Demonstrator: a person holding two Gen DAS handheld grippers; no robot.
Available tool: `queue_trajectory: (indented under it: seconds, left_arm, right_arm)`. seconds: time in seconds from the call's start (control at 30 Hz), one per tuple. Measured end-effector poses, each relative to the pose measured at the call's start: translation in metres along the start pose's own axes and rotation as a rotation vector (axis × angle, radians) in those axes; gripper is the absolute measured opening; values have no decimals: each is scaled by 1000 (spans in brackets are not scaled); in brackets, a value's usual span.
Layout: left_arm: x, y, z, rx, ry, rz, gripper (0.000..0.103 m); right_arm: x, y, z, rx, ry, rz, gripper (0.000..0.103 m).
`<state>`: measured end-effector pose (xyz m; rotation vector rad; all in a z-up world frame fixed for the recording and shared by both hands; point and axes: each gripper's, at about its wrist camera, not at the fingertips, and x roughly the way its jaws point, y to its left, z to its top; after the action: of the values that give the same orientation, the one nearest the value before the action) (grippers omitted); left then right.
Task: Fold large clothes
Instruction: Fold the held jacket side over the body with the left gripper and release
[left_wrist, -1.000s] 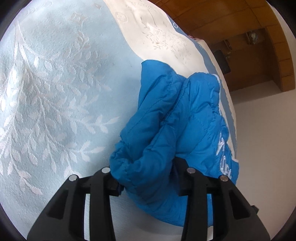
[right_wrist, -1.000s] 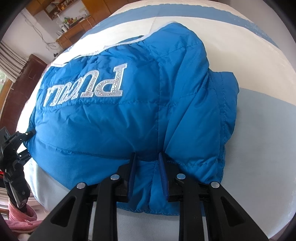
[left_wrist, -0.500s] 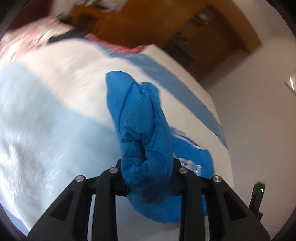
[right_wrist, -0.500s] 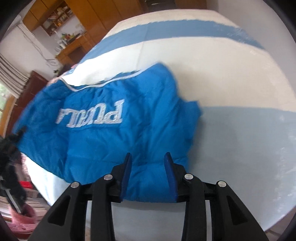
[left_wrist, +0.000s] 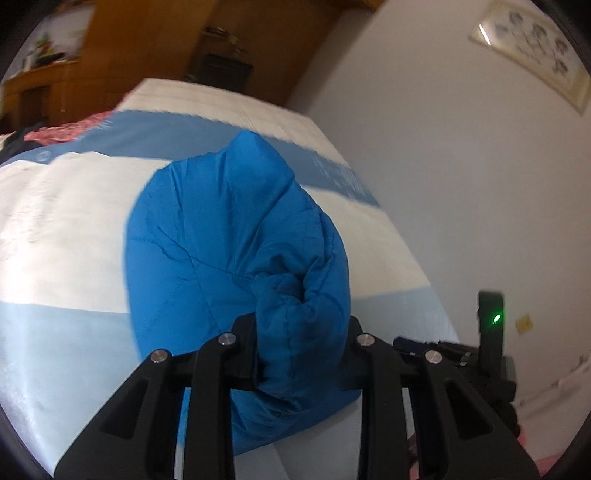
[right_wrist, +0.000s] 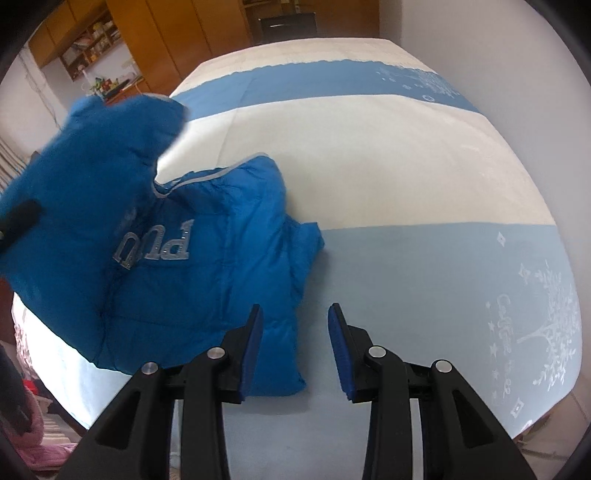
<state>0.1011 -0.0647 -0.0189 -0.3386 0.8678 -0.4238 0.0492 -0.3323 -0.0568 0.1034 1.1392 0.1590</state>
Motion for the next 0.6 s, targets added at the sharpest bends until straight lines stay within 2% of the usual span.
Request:
queue_trajectory:
  seconds: [0.13,0.37,0.5,0.6]
  left_arm:
    - [50,-9,-8,19,118,-26,25]
    - [118,3,-28,31,259,-32,28]
    - [138,9,-39,59,284,-17,31]
    - [141,11,-43,42,290,-25,31]
  right_arm:
    - [3,-7,1,17,6,-4,37]
    - [7,-16,2,37,18,-3,36]
    - [11,-16,3,39,25,8,36]
    - [15,-16,6,36,33,10,36]
